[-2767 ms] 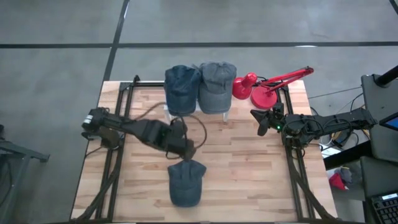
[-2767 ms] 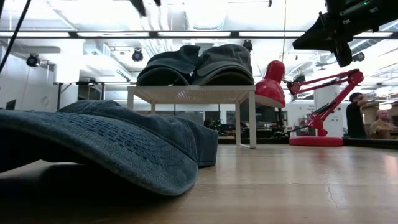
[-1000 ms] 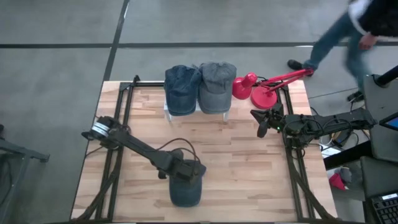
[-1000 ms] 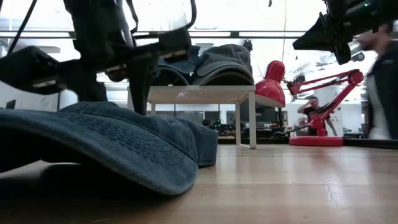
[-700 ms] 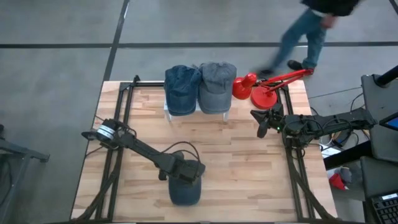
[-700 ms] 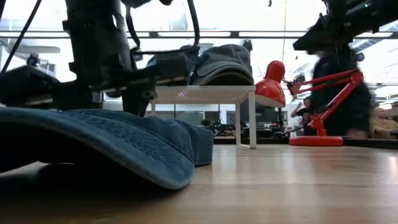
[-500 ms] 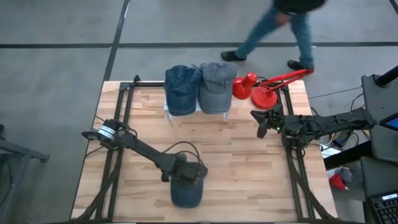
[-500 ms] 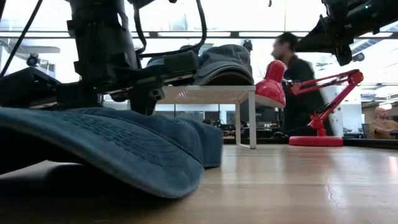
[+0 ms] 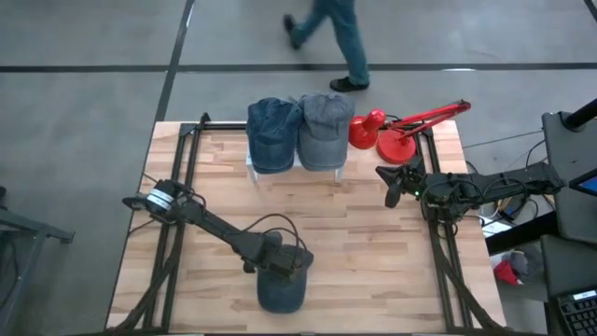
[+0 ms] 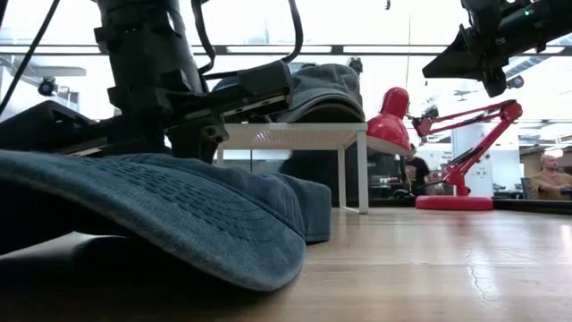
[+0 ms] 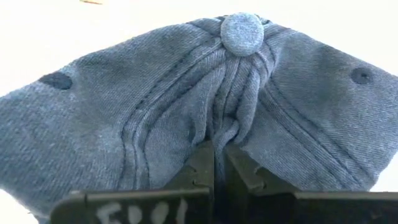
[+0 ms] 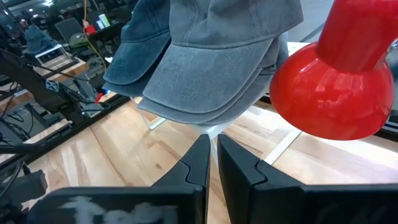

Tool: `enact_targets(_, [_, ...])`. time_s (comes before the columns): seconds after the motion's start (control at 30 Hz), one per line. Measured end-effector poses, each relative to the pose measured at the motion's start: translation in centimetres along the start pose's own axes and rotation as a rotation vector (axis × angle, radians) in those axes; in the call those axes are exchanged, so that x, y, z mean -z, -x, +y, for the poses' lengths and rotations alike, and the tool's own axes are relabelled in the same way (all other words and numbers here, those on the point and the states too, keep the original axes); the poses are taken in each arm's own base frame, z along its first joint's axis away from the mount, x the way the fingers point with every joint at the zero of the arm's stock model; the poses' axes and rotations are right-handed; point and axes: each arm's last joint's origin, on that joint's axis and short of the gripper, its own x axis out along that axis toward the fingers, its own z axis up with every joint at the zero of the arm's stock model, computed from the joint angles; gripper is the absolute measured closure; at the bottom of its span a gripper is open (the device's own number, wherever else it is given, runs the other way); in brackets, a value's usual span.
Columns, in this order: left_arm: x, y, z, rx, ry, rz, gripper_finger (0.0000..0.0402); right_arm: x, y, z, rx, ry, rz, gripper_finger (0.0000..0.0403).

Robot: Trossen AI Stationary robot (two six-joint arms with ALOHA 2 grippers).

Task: Stack small to large cups/mugs on shelf
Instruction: Stack the blue cup on the other blue cup on the shelf

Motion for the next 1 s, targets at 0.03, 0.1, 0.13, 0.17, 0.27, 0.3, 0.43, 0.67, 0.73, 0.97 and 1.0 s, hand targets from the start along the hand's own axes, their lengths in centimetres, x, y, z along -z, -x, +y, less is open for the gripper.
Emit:
enact_targets(0.03, [0.0, 0.0, 0.0, 0.002, -0.004, 0.000, 0.0389, 0.0, 0.0, 0.0, 0.000, 0.000, 0.000, 0.0374])
enact_targets(0.1, [0.0, 0.2, -0.2, 0.012, -0.023, -0.006, 0.0390, 0.0, 0.0, 0.0, 0.000, 0.000, 0.000, 0.0374])
enact_targets(0.13, [0.0, 0.5, -0.4, 0.025, -0.032, -0.010, 0.0392, 0.0, 0.0, 0.0, 0.000, 0.001, 0.000, 0.0374])
enact_targets(0.17, [0.0, 0.8, -0.5, 0.040, -0.042, -0.013, 0.0394, 0.0, 0.0, 0.0, 0.000, 0.001, 0.000, 0.0374])
enact_targets(0.27, [-0.1, 2.0, -0.9, 0.084, -0.052, -0.052, 0.0395, 0.0, 0.0, 0.0, 0.000, 0.001, 0.000, 0.0374])
enact_targets(0.3, [-0.2, 2.4, -1.0, 0.087, -0.056, -0.072, 0.0395, 0.0, 0.0, 0.0, 0.001, 0.001, 0.000, 0.0374])
enact_targets(0.43, [-0.5, 5.3, -1.6, 0.117, -0.072, -0.139, 0.0397, 0.0, 0.0, 0.0, 0.001, 0.001, 0.000, 0.0374])
enact_targets(0.67, [-0.3, 11.0, -3.1, 0.166, -0.137, -0.208, 0.0398, 0.0, 0.0, 0.0, 0.001, 0.002, 0.001, 0.0374])
enact_targets(0.73, [-0.2, 13.1, -3.7, 0.205, -0.148, -0.234, 0.0398, 0.0, 0.0, 0.0, 0.002, 0.003, 0.001, 0.0374])
enact_targets(0.97, [-0.2, 18.8, -5.2, 0.321, -0.183, -0.382, 0.0398, 0.1, 0.0, -0.1, 0.007, 0.011, 0.009, 0.0374])
enact_targets(1.0, [-0.3, 19.6, -5.4, 0.341, -0.189, -0.406, 0.0398, 0.2, 0.0, -0.1, 0.009, 0.014, 0.012, 0.0374])
